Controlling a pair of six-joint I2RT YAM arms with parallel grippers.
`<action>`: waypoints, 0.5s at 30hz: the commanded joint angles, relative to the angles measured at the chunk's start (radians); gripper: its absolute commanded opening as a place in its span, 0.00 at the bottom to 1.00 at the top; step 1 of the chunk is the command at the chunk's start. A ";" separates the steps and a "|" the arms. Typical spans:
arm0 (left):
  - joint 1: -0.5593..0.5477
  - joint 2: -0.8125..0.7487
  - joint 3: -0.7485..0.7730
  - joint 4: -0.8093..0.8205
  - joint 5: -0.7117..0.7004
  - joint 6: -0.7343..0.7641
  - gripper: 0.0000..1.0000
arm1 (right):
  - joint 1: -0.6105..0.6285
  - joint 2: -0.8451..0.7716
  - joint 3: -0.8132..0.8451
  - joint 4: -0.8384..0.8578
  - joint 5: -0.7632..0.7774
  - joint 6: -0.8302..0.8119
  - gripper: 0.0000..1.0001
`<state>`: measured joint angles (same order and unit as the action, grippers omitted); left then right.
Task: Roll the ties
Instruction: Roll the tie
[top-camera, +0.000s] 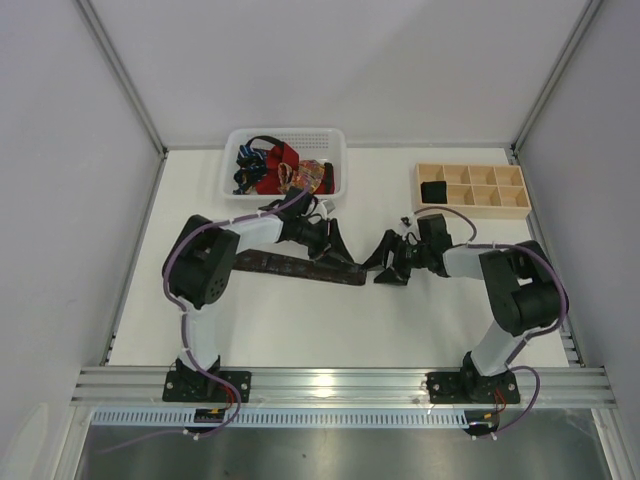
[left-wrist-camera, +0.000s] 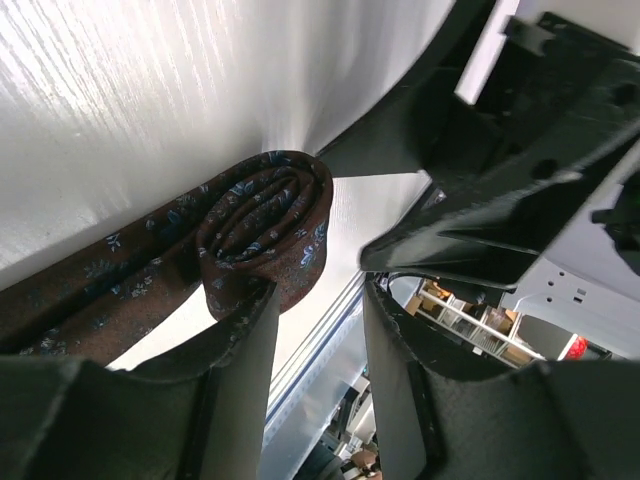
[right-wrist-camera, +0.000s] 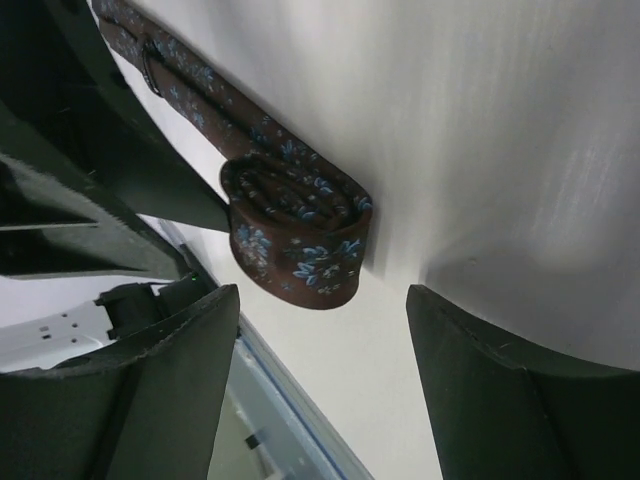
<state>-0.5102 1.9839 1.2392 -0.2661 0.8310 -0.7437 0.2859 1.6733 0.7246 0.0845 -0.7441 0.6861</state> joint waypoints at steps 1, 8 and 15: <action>-0.001 0.013 0.048 0.013 0.019 0.000 0.45 | -0.004 0.049 -0.024 0.216 -0.063 0.104 0.74; 0.002 0.041 0.040 -0.012 0.010 0.029 0.44 | -0.005 0.107 -0.040 0.313 -0.081 0.165 0.73; 0.016 0.047 0.028 -0.007 0.003 0.037 0.44 | -0.004 0.174 -0.051 0.383 -0.106 0.228 0.68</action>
<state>-0.5041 2.0277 1.2530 -0.2741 0.8333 -0.7326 0.2859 1.8248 0.6861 0.4026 -0.8410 0.8879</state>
